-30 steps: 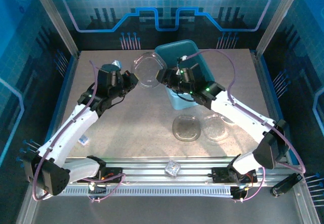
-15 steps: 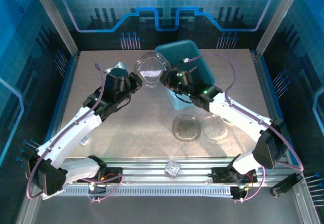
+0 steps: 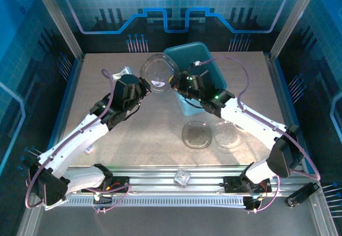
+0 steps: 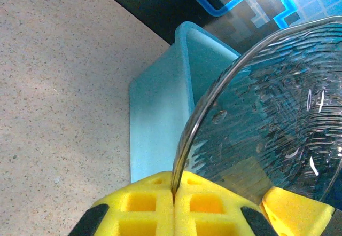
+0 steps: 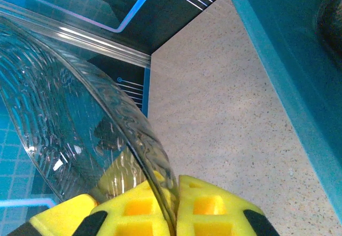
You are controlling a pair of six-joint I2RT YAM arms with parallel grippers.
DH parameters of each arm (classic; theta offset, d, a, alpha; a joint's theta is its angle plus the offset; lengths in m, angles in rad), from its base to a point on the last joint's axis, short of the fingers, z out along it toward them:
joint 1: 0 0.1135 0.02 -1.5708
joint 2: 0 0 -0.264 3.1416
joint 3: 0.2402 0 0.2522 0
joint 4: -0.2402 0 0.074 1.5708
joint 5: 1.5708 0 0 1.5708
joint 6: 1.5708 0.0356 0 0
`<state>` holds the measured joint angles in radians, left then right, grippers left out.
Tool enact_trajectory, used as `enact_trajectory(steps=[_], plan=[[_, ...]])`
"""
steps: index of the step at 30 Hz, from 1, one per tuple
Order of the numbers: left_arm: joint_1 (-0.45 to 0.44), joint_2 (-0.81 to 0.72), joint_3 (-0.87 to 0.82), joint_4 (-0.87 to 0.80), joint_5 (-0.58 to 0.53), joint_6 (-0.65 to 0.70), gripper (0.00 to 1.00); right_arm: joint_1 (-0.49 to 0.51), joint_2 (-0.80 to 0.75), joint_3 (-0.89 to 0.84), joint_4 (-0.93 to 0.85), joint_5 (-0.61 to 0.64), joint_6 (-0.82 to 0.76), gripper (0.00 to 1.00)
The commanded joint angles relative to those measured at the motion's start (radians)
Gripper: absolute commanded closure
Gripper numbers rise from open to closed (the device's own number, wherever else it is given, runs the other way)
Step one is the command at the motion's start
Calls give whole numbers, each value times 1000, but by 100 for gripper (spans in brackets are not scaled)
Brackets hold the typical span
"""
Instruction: Place the plates into the plastic bin on the countertop
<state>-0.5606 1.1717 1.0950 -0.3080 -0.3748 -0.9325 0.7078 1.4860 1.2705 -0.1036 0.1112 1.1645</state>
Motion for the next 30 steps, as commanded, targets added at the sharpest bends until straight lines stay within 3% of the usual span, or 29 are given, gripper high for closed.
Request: enact_trajectory(steps=[1,7,13,18,30], plan=[[-18,-20,32,5,-3,37,81,12,-5,-12,31,21,21,100],[-17,-31,62,-18,-9,100,48,-13,-25,-23,35,31,19,100],[-7,-18,136,-63,28,191,31,-75,-44,-31,23,32,13,100],[25,5,171,-91,60,234,27,-173,-55,-45,14,10,29,100],[206,293,324,-128,368,306,26,-367,73,54,-85,-59,52,100]])
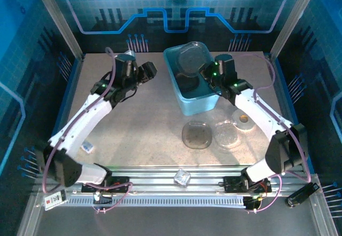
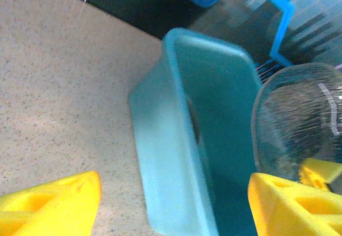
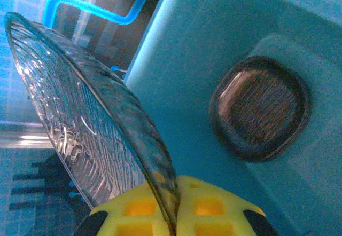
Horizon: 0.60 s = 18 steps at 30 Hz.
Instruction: Place the plates into the plastic bin on the countertop
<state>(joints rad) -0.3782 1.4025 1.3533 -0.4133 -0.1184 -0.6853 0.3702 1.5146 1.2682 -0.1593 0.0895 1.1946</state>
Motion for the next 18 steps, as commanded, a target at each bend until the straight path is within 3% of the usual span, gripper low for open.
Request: enact_trajectory(steps=[1,7,18], plan=[[35,95,93,-21,135,73,26,-38,63,79,-45,-47,22,100],[103,307,263,-30,241,147,26,-43,164,209,-186,-85,14,100],[150,600,613,-160,269,189,26,-50,405,463,-366,-166,31,100]])
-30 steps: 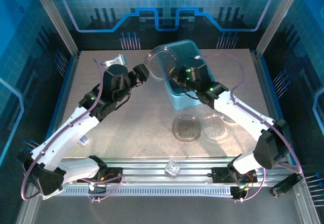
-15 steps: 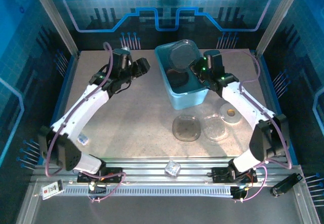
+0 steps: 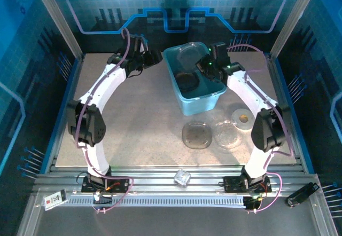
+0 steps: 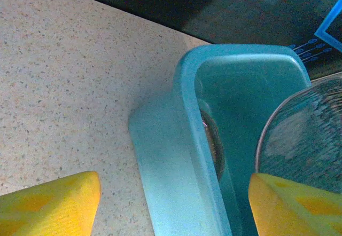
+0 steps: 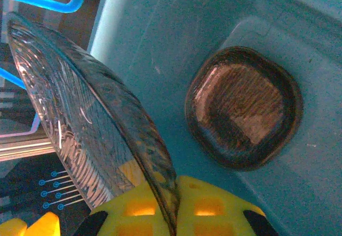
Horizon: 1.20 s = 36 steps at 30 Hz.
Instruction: Place the plates into the plastic bin on the countertop
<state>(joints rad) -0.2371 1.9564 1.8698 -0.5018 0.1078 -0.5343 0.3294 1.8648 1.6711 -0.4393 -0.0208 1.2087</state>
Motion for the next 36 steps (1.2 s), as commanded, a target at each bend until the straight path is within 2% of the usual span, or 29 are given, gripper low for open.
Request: enact_trajectory(steps=[1,13,25,30,36], plan=[[9,61,118,-85,46,43,26,-5,69,74,-104,-55,22,100],[38,33,17,-43,62,51,26,16,124,64,-135,18,94,100],[81,33,20,-80,84,79,26,53,228,129,-185,56,214,100],[88,33,19,-92,86,85,26,79,248,193,-213,96,192,100],[88,29,0,-96,93,86,26,82,288,177,-222,94,229,100]])
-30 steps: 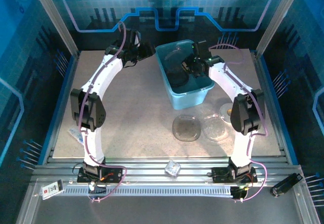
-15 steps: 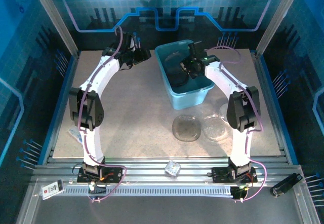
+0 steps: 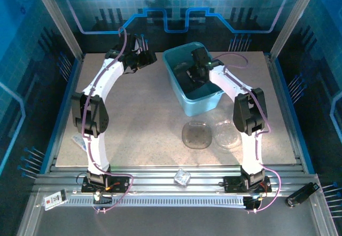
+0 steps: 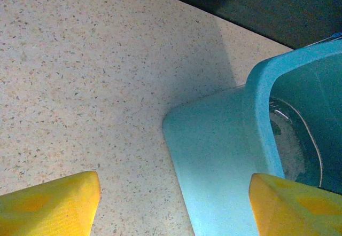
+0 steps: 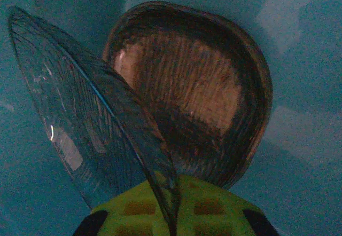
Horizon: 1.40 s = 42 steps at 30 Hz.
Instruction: Place the plates into the plastic bin on the countertop
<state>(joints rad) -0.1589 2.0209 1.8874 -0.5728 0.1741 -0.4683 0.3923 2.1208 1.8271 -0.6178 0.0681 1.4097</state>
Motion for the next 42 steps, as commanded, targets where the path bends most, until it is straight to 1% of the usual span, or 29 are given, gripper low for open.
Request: enact_trajectory(steps=[1,5,10,13,15,18,22,25,27,28,29,42], plan=[[10,-36,-18,-26,27,21,26,19,37,21,-42,6,29,100],[10,-30,-11,-32,29,20,25,21,57,20,-42,10,34,100],[10,-27,-10,-45,30,14,25,23,78,13,-27,9,38,95],[10,-27,-11,-53,25,14,26,20,91,7,-8,-6,44,89],[10,-26,-9,-57,24,11,25,20,96,9,2,-25,45,81],[10,-24,0,-64,20,5,26,22,91,2,18,-26,35,73],[6,-27,3,-72,18,-8,26,17,87,-12,38,-29,26,56],[-3,-30,6,-85,4,-10,25,17,72,-18,53,-26,1,39],[-11,-31,15,-95,-6,-10,25,18,57,-15,58,-14,-32,17],[-15,-30,18,-100,-11,-11,26,18,50,-14,55,-5,-44,3],[-20,-28,24,-105,-16,-9,26,19,41,-12,55,5,-61,0],[-102,-19,103,-163,-105,-1,25,27,-51,-41,64,94,-281,0]])
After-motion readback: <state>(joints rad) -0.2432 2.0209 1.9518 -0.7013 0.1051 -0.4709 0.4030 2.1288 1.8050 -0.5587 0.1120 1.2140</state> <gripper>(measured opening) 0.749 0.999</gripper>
